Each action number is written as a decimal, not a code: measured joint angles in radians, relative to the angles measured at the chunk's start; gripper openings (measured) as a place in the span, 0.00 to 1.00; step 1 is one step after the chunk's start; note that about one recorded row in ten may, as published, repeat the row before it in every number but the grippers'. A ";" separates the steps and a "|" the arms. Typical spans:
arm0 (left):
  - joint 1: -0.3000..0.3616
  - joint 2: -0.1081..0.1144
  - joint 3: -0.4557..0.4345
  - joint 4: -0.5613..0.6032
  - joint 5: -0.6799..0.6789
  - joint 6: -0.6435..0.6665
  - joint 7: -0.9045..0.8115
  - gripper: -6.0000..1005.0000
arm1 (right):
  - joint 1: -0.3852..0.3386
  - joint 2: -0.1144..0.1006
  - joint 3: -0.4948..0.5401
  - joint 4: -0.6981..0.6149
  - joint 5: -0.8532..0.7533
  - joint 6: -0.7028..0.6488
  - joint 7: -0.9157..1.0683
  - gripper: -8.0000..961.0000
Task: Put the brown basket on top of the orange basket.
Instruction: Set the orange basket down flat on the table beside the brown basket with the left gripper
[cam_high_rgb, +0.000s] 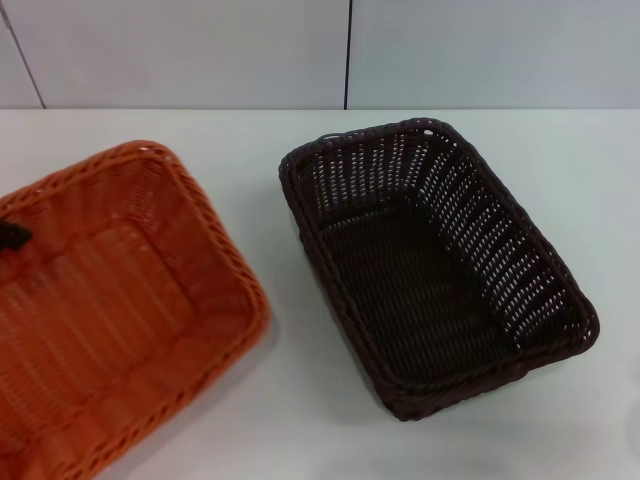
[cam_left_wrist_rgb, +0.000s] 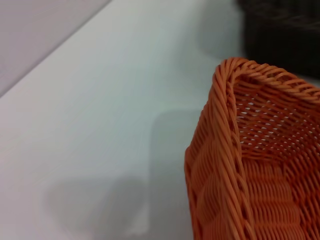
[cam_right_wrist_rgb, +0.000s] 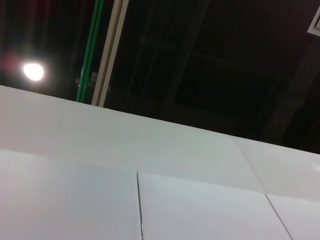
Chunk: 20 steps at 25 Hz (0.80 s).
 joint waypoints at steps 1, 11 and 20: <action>-0.012 0.008 -0.011 0.020 -0.017 -0.020 0.026 0.16 | -0.002 0.000 -0.001 -0.002 0.000 0.000 -0.001 0.71; -0.146 0.038 0.034 0.232 -0.031 -0.114 0.150 0.16 | -0.073 0.000 -0.016 -0.076 -0.023 -0.008 -0.002 0.71; -0.240 0.020 0.153 0.362 -0.016 -0.059 0.165 0.16 | -0.112 0.000 -0.016 -0.097 -0.053 -0.012 -0.003 0.71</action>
